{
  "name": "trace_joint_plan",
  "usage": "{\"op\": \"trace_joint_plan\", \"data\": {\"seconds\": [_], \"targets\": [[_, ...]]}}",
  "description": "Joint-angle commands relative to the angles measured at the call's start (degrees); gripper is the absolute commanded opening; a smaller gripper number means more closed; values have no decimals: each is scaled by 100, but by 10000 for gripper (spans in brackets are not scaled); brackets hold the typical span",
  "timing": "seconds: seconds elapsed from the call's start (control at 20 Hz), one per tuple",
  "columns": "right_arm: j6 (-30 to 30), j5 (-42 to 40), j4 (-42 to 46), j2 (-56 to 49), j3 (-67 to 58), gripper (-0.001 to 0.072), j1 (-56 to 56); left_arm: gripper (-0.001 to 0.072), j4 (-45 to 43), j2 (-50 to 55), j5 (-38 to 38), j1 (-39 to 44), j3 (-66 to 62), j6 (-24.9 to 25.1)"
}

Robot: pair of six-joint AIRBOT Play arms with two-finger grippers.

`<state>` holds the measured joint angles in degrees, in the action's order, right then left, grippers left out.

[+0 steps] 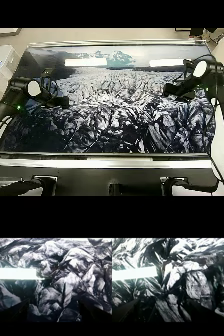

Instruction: Fold the clothes and pants, and hang the long-sleeved shirts on hangers.

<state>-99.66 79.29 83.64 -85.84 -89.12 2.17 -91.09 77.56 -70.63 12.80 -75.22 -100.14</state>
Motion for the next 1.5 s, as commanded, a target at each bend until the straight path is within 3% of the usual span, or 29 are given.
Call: {"op": "trace_joint_plan", "data": {"seconds": [0.0,0.45,0.65,0.85,1.2,1.35,1.45], "targets": [[0,7,-2,-2,2,696,-4,705,0,-2,2,4,2,2],[4,-50,2,-4,2,688,-4,705,0,-2,2,2,2,2],[-7,761,-72,13,22,665,-92,705,0,-2,2,2,2,2],[114,1025,-35,361,61,664,-546,705,0,28,297,4,15,-42],[81,260,181,588,70,672,-1182,706,33,111,1193,-35,-11,-33],[87,192,511,590,70,674,-1167,711,-833,179,1019,-527,-671,280],[87,168,557,590,70,673,-1167,710,-857,376,654,-1419,-1552,278]]}}
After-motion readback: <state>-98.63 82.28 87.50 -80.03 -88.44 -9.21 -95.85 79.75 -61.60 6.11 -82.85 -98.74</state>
